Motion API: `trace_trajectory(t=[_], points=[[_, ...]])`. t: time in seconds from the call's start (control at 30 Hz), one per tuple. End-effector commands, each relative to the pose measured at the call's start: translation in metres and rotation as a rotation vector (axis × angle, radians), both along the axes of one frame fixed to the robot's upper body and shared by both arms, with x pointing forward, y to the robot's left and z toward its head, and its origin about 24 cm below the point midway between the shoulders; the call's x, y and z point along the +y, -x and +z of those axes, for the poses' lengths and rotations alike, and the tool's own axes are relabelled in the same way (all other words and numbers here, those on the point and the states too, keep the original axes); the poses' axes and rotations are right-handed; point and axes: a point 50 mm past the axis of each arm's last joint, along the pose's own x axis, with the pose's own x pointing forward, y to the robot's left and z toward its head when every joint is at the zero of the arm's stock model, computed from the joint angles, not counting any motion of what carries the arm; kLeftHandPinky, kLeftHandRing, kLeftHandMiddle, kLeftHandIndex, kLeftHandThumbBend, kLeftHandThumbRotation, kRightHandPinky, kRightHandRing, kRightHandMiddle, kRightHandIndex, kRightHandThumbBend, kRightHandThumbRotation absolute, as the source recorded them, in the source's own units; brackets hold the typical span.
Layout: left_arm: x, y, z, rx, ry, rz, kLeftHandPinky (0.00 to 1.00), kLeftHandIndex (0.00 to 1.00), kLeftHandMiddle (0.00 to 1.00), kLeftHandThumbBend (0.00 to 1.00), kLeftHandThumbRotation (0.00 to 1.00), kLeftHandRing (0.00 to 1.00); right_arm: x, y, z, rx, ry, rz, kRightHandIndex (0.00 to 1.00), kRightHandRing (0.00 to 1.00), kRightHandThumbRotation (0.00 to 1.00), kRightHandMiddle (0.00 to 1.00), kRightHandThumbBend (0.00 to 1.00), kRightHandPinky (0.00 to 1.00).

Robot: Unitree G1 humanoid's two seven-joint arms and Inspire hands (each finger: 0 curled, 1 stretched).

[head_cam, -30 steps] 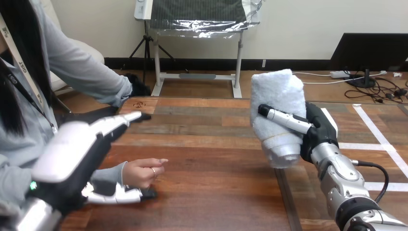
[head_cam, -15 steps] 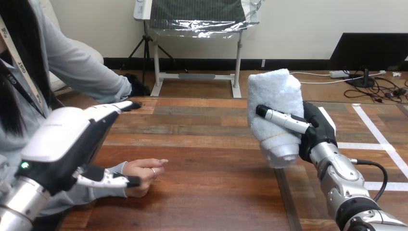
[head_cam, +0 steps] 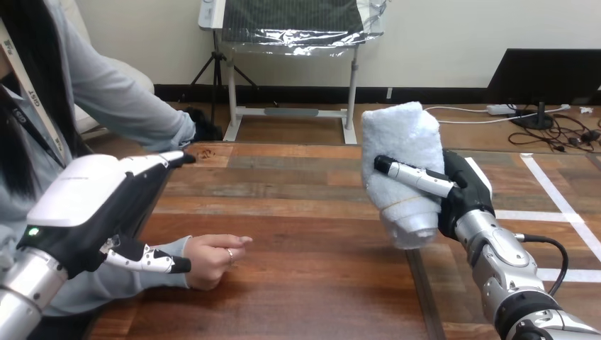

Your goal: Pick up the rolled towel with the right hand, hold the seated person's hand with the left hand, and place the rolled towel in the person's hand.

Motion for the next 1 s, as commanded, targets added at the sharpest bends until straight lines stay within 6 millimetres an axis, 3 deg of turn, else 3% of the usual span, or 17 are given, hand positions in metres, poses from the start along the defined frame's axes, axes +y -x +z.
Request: trace_trajectory(t=[0.0, 0.97], points=[[0.000, -0.017, 0.010, -0.008, -0.054, -0.019, 0.79, 0.86, 0.85, 1.00, 0.23, 0.85, -0.004, -0.016, 0.034, -0.152, 0.003, -0.008, 0.46, 0.42, 0.00, 0.50, 0.72, 0.35], [0.013, -0.040, -0.022, 0.176, -0.137, 0.000, 0.72, 0.85, 0.83, 1.00, 0.31, 0.81, -0.005, -0.015, 0.040, -0.201, -0.030, 0.038, 0.45, 0.40, 0.00, 0.48, 0.73, 0.33]])
